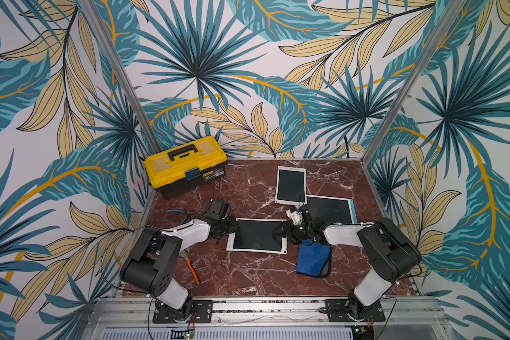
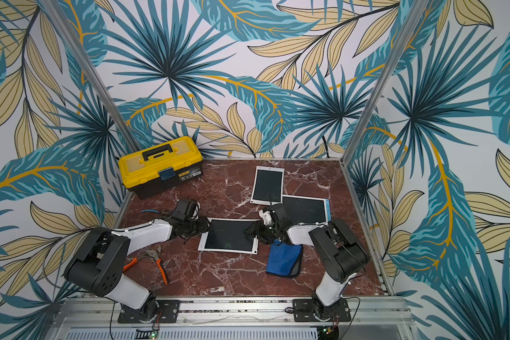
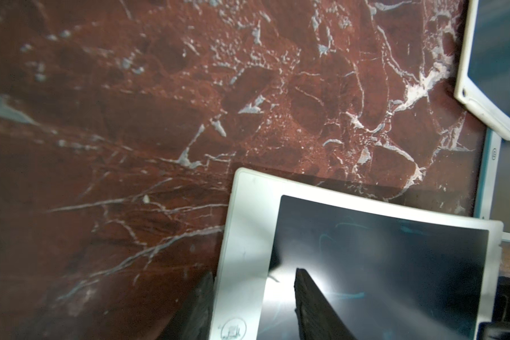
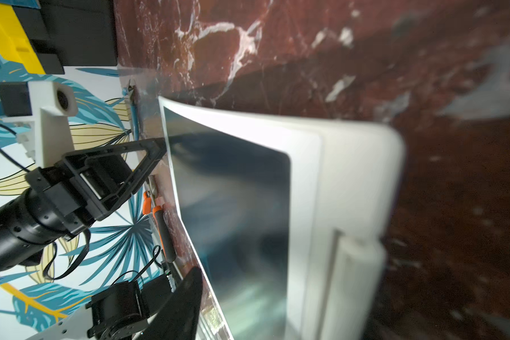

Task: Wipe the drawing tablet
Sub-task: Pick up the drawing tablet from the center of the board.

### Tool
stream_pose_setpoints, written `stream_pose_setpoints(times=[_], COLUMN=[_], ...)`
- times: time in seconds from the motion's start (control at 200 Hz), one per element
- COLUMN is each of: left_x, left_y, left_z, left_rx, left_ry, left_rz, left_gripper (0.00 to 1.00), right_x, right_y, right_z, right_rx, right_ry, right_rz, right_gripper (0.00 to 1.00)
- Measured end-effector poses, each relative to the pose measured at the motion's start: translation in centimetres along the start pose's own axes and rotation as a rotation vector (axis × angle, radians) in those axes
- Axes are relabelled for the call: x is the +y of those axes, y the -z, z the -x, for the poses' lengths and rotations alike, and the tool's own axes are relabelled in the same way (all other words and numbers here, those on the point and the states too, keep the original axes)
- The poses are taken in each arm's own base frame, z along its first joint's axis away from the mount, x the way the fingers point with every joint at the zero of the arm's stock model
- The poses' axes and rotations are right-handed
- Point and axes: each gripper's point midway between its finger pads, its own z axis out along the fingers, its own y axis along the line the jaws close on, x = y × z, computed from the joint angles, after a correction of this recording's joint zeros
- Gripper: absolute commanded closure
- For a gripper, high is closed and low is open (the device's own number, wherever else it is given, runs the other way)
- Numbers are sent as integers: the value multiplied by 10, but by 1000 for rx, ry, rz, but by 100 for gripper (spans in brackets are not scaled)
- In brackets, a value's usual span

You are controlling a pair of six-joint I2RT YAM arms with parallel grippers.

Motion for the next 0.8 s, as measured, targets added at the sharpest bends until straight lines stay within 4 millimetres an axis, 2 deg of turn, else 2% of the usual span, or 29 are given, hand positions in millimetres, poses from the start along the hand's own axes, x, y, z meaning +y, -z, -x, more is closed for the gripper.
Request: stream_pose_setpoints(times=[0.205, 0.456, 0.556, 0.801], left_x=[-4, -4, -5, -7], left_y=[-1, 2, 3, 6], left_z=[0, -5, -9, -18], left_rx=[1, 7, 19, 53], left_ry=[-4, -7, -10, -12], left_rz=[-18, -26, -32, -49], left_gripper=[54, 53, 53, 53], right_x=[8, 24, 33, 76], right_y=[1, 10, 15, 48], right_z=[-2, 1, 0, 2], right_rx=[10, 1, 0, -35], right_ry=[2, 23, 35, 102], right_rz=[33, 59, 79, 129], right_gripper=[68, 77, 77, 86])
